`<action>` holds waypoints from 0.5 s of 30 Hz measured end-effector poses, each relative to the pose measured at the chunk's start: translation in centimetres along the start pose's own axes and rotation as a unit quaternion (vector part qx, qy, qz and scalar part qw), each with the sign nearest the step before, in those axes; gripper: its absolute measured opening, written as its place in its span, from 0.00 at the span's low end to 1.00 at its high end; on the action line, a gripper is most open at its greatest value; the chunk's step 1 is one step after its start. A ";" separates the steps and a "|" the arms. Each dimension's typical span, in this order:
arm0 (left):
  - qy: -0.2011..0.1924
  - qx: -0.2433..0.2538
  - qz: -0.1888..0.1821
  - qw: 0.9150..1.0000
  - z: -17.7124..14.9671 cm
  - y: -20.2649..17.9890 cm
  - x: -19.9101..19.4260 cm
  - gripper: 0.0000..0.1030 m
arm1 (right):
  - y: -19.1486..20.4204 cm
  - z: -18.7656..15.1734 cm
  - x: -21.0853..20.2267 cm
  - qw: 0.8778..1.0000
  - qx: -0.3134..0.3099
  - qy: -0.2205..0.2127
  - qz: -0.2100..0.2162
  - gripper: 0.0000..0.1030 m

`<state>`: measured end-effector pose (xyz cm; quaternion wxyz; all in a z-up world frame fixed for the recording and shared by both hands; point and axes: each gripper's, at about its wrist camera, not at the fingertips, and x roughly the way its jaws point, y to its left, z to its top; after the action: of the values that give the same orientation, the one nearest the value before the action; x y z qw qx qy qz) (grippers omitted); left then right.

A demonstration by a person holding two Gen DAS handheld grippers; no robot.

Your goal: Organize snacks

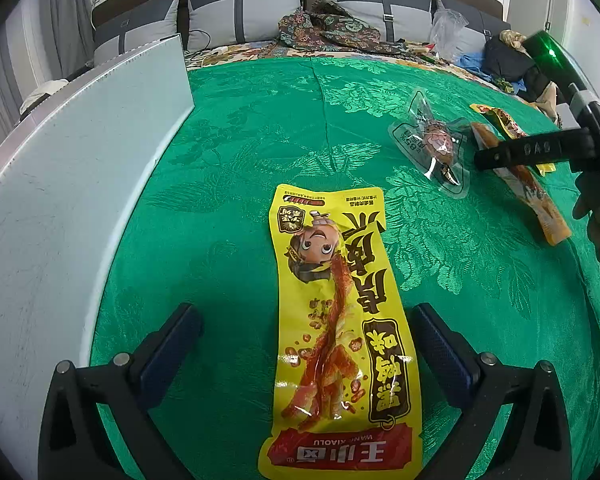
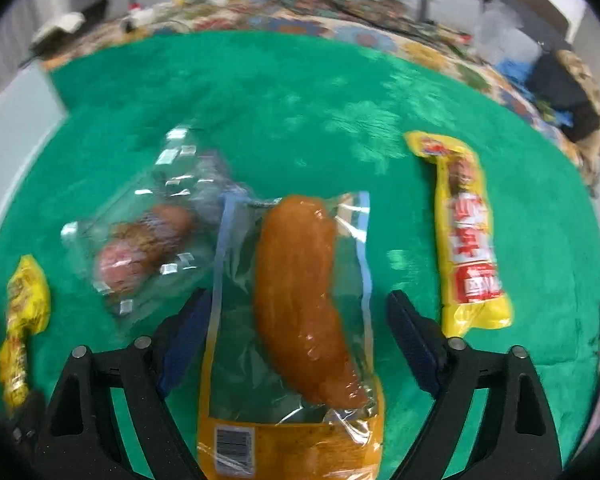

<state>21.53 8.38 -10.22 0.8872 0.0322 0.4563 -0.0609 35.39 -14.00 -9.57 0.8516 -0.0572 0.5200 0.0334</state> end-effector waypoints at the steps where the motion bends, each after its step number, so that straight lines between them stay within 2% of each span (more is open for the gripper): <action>1: 0.000 0.000 0.000 1.000 0.0 0.0 0.0 1.00 | -0.7 0.0 0.1 1.000 0.017 0.004 0.008 0.87; 3: 0.000 0.000 0.000 1.000 0.0 0.0 0.0 1.00 | -2.0 -0.4 0.3 0.998 0.050 0.003 0.041 0.87; 5: 0.000 0.000 0.000 1.000 0.0 0.0 0.0 1.00 | -1.1 -0.6 0.2 0.999 0.008 0.018 0.036 0.81; 9: 0.000 0.000 0.000 1.000 0.0 0.0 0.0 1.00 | -1.6 -1.0 -0.9 0.997 -0.012 0.043 0.055 0.50; 12: 0.002 0.000 -0.001 1.000 0.0 0.0 0.0 1.00 | -4.3 -2.8 -2.3 0.991 0.029 0.060 0.114 0.47; 15: 0.031 0.008 -0.009 0.999 0.4 0.0 0.2 0.99 | -7.0 -5.5 -4.0 0.979 0.083 0.060 0.174 0.47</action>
<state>21.97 8.31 -10.12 0.8719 0.0366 0.4831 -0.0713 29.51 -21.62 -8.03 0.8019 0.1032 0.5730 0.1344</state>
